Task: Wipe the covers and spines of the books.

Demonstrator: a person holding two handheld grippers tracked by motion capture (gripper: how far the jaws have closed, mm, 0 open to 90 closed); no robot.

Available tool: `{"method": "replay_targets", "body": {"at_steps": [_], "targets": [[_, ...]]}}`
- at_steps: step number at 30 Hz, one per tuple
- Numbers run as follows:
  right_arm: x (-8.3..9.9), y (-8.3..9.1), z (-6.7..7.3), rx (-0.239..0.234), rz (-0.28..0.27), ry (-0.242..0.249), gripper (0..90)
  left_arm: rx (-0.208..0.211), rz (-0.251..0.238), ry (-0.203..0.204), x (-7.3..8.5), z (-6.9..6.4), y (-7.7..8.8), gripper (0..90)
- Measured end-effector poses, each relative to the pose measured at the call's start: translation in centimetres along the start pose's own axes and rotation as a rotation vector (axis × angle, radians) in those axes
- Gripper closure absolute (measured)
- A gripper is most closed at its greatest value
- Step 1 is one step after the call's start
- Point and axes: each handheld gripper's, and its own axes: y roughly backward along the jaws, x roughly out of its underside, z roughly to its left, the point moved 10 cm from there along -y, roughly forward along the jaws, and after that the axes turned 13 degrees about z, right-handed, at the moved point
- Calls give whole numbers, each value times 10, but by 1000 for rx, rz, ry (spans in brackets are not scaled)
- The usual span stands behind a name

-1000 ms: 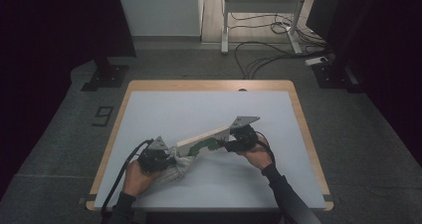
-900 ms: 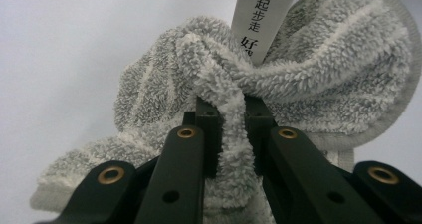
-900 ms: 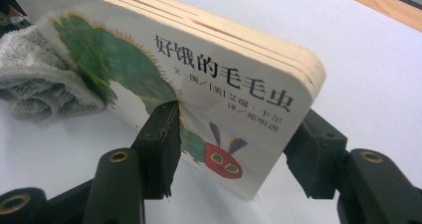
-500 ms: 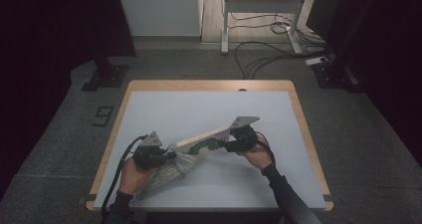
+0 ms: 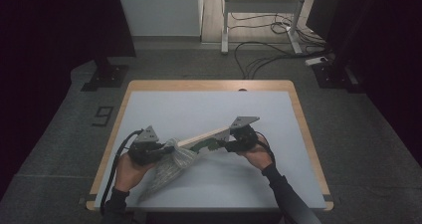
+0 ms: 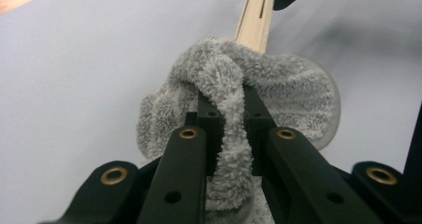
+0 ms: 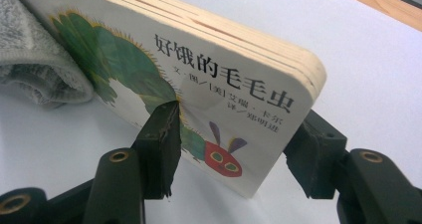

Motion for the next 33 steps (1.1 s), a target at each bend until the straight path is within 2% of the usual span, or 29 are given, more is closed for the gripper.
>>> {"method": "replay_targets", "body": {"at_steps": [11, 23, 28, 31, 33], "targets": [[0, 0, 0, 0, 0, -3, 418, -73, 9, 77, 7, 36, 21, 824], [0, 0, 0, 0, 0, -4, 419, -181, 7, 129, -5, 75, 47, 823], [0, 0, 0, -1, 1, -3, 419, -206, 6, 148, -11, 89, 43, 819], [0, 0, 0, -1, -2, -2, 419, -213, 28, 157, -10, 95, 31, 814], [0, 0, 0, -1, -2, -2, 419, -203, 42, 166, -7, 98, 20, 811]]}}
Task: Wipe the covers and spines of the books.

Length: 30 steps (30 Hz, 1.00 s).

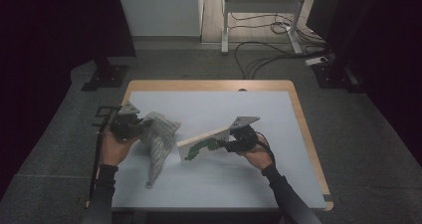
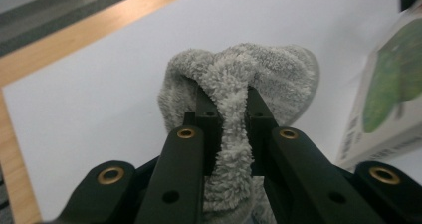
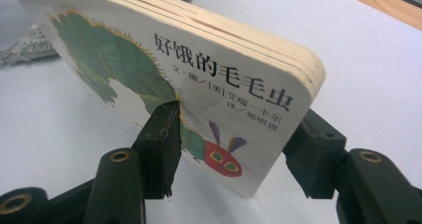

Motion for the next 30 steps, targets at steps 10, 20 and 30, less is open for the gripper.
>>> {"method": "replay_targets", "body": {"at_steps": [10, 20, 30], "targets": [[0, 0, 0, -2, 2, -2, 420, 38, 86, 36, 23, -1, -55, 752], [0, 0, 0, -3, 3, -3, 420, 52, 66, 59, 28, -1, -59, 362], [0, 0, 0, -14, 9, -10, 415, 92, -9, 38, 25, -18, -15, 244]]}}
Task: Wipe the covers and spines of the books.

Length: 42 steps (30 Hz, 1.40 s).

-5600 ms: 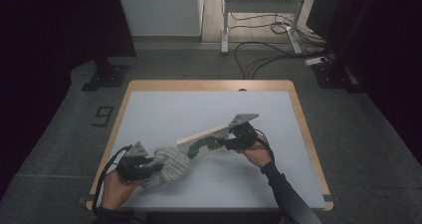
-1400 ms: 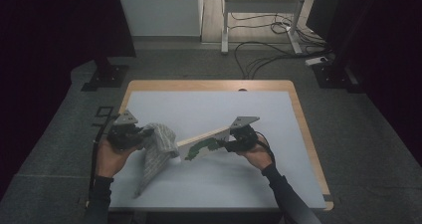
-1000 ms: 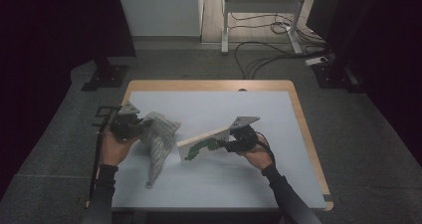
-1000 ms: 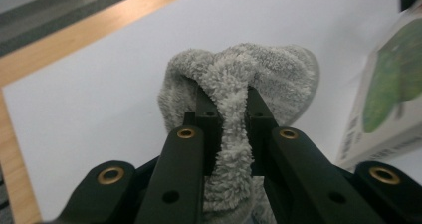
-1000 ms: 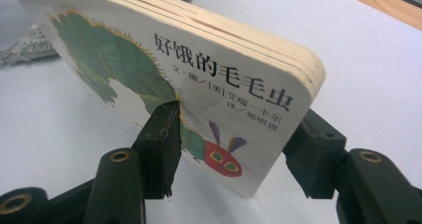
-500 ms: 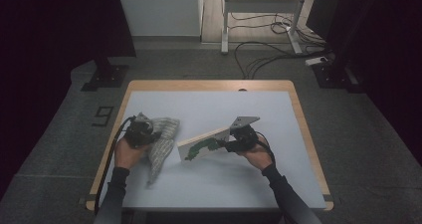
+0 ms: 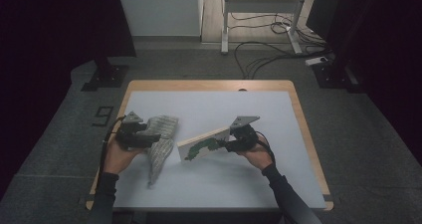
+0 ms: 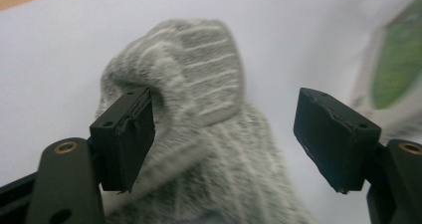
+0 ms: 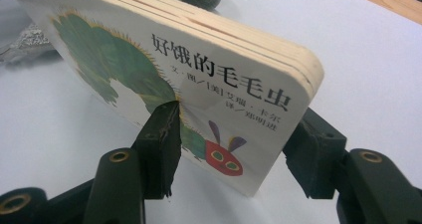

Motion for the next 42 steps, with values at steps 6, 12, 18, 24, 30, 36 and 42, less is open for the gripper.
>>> {"method": "replay_targets", "body": {"at_steps": [6, 12, 18, 24, 30, 36, 42], "targets": [[0, 0, 0, -10, -1, -5, 415, 68, -3, -106, 4, -38, 7, 314], [0, 0, -1, -16, -3, -6, 418, 141, 11, -173, 9, -70, -4, 372], [0, 0, -1, -18, 0, -5, 418, 127, 65, -223, 11, -86, -24, 438], [0, 2, -1, -25, -2, -2, 439, 144, 57, -210, 6, -90, -35, 582], [2, 5, -2, -32, -6, -10, 516, 121, 47, -217, -1, -85, -36, 701], [-2, 4, -6, 4, -8, -5, 537, 33, 51, -228, -13, -73, -38, 687], [-9, 1, -14, 38, -17, -16, 541, 6, 26, -222, -22, -64, -44, 670]]}}
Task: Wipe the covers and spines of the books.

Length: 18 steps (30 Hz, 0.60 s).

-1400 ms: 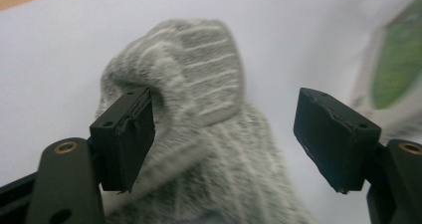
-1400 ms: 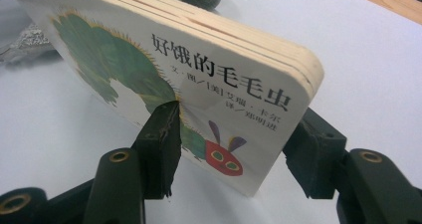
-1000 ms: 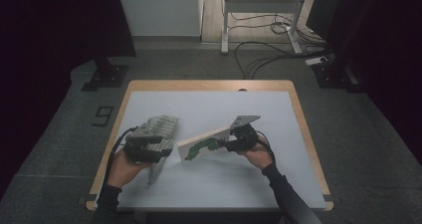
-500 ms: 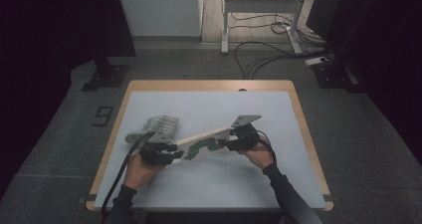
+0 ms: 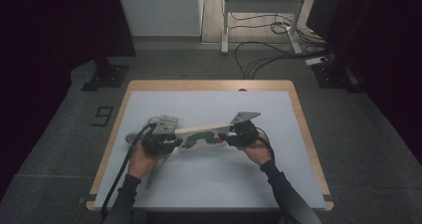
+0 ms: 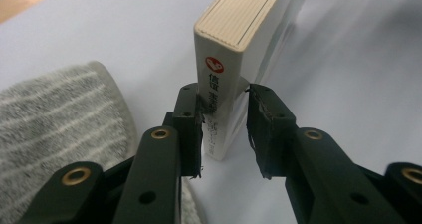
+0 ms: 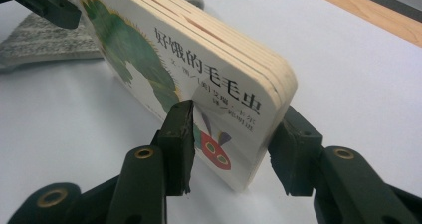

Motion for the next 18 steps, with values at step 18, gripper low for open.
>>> {"method": "replay_targets", "body": {"at_steps": [18], "targets": [[15, 9, 12, -51, 14, 21, 510, 61, 31, -22, 6, -17, 8, 614]]}}
